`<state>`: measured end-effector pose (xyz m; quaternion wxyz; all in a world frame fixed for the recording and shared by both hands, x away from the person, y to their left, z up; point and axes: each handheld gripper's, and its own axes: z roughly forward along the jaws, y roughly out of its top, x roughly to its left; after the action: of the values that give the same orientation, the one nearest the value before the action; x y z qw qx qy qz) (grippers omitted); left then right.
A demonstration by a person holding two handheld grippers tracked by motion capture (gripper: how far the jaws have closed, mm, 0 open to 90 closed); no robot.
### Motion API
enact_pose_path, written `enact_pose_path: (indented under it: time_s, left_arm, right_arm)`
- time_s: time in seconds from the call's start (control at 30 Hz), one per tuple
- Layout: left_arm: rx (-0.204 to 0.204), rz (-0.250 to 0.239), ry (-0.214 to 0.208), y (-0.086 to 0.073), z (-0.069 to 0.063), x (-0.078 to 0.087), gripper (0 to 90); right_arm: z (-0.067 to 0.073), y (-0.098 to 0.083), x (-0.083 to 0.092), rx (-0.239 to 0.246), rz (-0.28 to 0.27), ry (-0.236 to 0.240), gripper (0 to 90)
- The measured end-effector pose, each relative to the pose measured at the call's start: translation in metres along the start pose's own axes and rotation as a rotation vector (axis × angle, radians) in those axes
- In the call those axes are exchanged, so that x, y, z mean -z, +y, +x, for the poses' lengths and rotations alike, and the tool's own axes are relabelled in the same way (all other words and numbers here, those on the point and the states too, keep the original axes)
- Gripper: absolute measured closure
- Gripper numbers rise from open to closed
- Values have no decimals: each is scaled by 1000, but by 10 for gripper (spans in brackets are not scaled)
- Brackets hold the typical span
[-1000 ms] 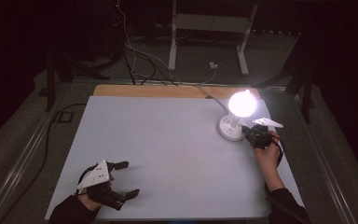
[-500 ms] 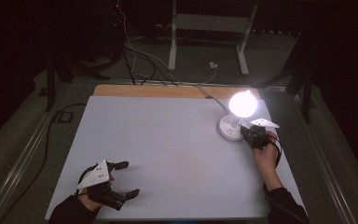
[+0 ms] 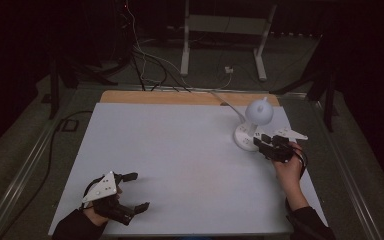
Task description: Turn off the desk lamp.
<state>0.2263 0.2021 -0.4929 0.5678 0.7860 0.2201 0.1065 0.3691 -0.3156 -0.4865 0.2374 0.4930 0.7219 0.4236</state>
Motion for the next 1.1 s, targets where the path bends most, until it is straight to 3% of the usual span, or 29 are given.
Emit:
enact_pose_path:
  time_s: [0.1, 0.17, 0.33, 0.67, 0.83, 1.1]
  left_arm:
    - [1, -1, -1, 0, 1, 0, 4]
    - [1, 0, -1, 0, 0, 0, 4]
    - [1, -1, -3, 0, 0, 0, 4]
    - [4, -4, -8, 0, 0, 0, 4]
    - [4, -4, -8, 0, 1, 0, 4]
    - [4, -6, -7, 0, 0, 1, 4]
  right_arm:
    - [5, 1, 5, 0, 22, 12, 295]
    - [10, 1, 8, -12, 22, 33, 226]
    - [20, -2, 18, -16, 19, 136, 16]
    - [38, -21, 33, 43, 20, 234, 0]
    - [48, -36, 41, 88, 42, 250, 0]
    - [60, -55, 54, 121, 69, 315, 0]
